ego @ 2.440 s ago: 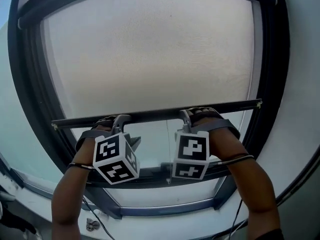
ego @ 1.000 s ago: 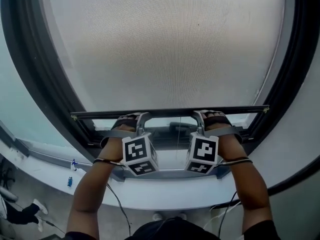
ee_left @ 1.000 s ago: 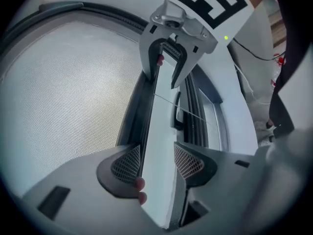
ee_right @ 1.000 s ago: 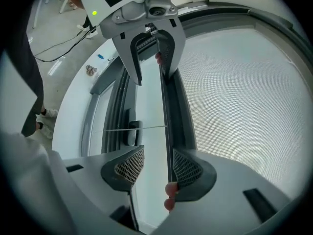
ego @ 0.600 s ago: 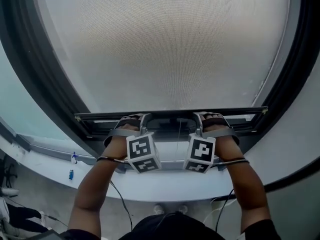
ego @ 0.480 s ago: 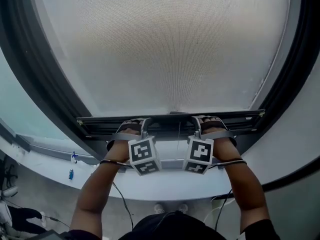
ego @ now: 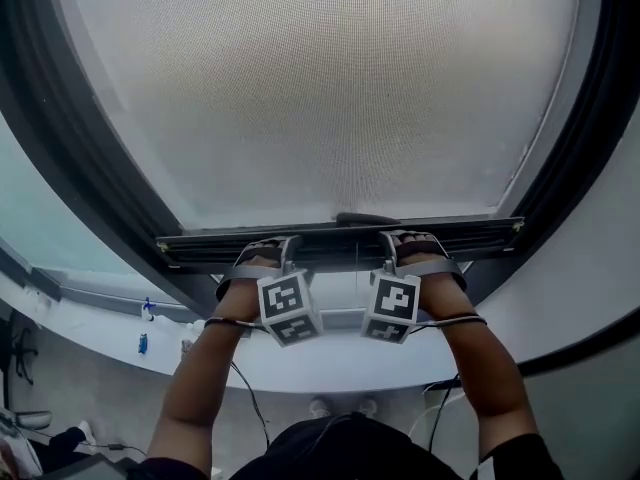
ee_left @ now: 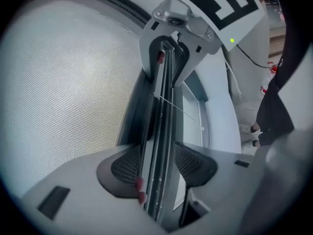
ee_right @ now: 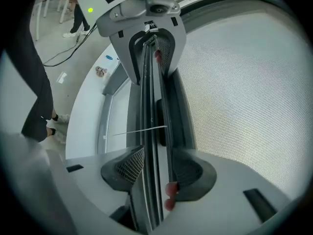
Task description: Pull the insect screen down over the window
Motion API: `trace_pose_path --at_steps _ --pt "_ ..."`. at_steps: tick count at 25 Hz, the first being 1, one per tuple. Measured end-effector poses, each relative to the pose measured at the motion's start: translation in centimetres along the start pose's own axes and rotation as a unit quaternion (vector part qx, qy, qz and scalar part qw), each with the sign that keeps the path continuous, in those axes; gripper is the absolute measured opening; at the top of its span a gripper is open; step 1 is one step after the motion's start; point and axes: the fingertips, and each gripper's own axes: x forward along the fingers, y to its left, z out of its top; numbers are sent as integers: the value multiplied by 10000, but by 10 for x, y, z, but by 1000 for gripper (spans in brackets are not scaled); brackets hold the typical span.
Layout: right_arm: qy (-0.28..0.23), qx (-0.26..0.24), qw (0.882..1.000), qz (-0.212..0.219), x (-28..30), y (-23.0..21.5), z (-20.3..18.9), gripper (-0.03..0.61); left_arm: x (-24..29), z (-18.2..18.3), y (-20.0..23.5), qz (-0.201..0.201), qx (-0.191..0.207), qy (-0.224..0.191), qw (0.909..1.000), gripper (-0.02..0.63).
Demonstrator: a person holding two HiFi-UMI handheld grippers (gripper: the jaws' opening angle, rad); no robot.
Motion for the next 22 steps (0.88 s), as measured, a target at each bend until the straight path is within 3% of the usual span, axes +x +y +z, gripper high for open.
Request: trace_pose_path --at_steps 12,17,22 --pt "80 20 9995 290 22 33 -5 186 31 -12 -23 -137 -51 -31 9999 218" --pt "97 124 9995 270 23 39 -3 186 28 -6 -29 -180 -186 -164 9995 218" --pt "79 207 9995 205 21 41 -2 186 30 -14 -35 -174 -85 9 9998 218"
